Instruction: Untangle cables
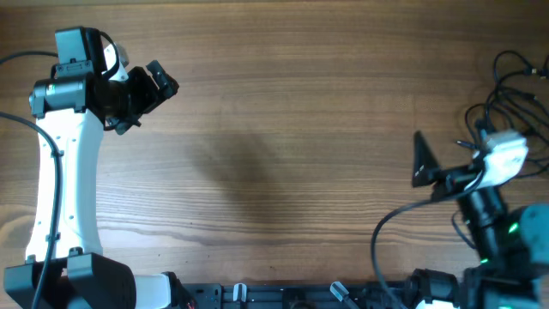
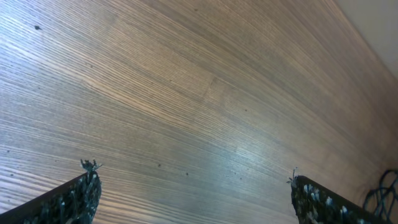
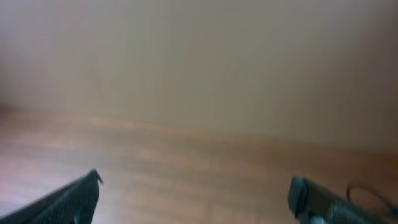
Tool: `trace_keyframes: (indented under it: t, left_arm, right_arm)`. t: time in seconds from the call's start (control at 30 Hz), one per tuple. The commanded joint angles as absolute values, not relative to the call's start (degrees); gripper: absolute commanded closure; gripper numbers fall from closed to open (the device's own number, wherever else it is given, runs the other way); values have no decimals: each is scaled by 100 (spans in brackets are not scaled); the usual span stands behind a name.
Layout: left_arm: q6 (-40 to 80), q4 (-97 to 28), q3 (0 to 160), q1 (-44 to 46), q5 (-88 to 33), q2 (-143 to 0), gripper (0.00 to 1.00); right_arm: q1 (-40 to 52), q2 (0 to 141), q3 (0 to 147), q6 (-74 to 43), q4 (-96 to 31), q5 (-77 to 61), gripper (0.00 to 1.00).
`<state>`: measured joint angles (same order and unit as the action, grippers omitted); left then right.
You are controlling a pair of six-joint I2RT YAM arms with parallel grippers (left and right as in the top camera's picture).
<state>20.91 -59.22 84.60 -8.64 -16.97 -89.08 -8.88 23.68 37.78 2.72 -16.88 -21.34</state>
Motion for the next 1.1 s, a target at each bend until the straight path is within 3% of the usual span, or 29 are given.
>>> trace_keyframes:
  t: [0.0, 0.2, 0.37, 1.07]
  left_arm:
    - [2145, -5922, 8497, -886, -1682, -8943, 0]
    - [2145, -5922, 8497, -886, -1682, -8943, 0]
    - [2145, -5922, 8499, -886, -1682, -8943, 0]
    - [2145, -5922, 8497, -886, -1682, -8943, 0]
  right_arm:
    - [-585, 1605, 2469, 301, -620, -2071, 0]
    - [-316, 576, 746, 279, 731, -2053, 0]
    - [-316, 25, 316, 290, 582, -2051, 0]
    - [-290, 23, 30, -163, 156, -1942, 0]
